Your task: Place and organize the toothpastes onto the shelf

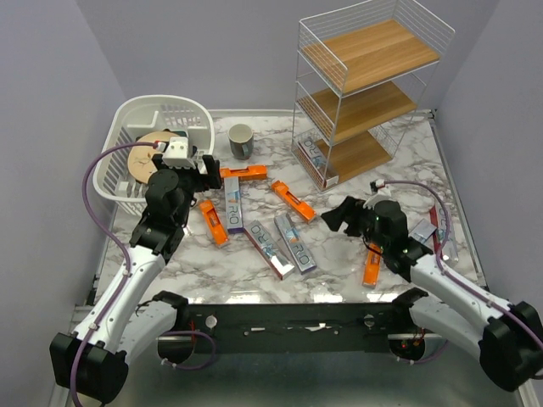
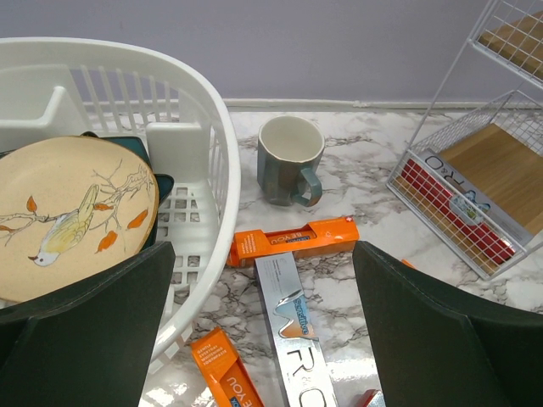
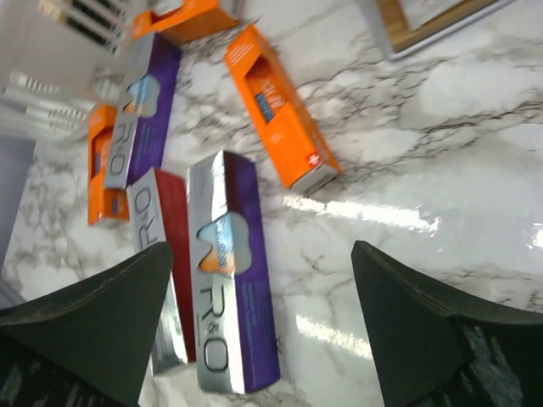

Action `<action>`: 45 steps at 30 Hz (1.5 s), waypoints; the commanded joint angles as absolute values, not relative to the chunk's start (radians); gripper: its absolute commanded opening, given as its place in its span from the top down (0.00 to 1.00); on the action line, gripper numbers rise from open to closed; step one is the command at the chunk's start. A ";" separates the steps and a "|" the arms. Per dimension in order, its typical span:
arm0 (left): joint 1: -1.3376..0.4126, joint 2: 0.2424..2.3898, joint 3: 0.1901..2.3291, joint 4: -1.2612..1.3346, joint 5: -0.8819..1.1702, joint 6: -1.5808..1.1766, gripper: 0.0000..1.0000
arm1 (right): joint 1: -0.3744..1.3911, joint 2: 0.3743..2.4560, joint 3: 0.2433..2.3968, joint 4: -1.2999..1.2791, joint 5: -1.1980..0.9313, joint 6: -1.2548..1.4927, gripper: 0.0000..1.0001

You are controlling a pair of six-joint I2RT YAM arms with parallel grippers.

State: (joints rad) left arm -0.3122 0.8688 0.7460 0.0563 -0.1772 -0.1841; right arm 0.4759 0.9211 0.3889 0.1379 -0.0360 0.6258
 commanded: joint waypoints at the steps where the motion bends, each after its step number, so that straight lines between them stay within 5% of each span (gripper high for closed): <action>1: -0.305 0.862 0.779 0.041 -0.160 -0.184 0.01 | 0.615 0.767 0.296 0.057 -0.014 0.532 0.02; 8: -0.305 0.844 0.775 0.038 -0.166 -0.178 0.01 | 0.888 0.736 0.285 0.087 0.053 0.499 0.00; 17: -0.302 0.842 0.781 0.034 -0.163 -0.179 0.01 | 1.308 1.145 0.534 0.061 0.475 0.450 0.00; 31: -0.252 0.839 0.776 0.049 -0.123 -0.210 0.01 | 1.348 1.580 0.742 0.069 0.600 0.460 0.07; 45: -0.238 0.845 0.776 0.052 -0.104 -0.218 0.01 | 1.348 1.640 0.693 0.126 0.543 0.509 0.30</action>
State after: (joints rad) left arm -0.2478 0.8513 0.7464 0.0425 -0.1329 -0.2108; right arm 1.3411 1.6466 0.7254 0.1001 0.5377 0.4957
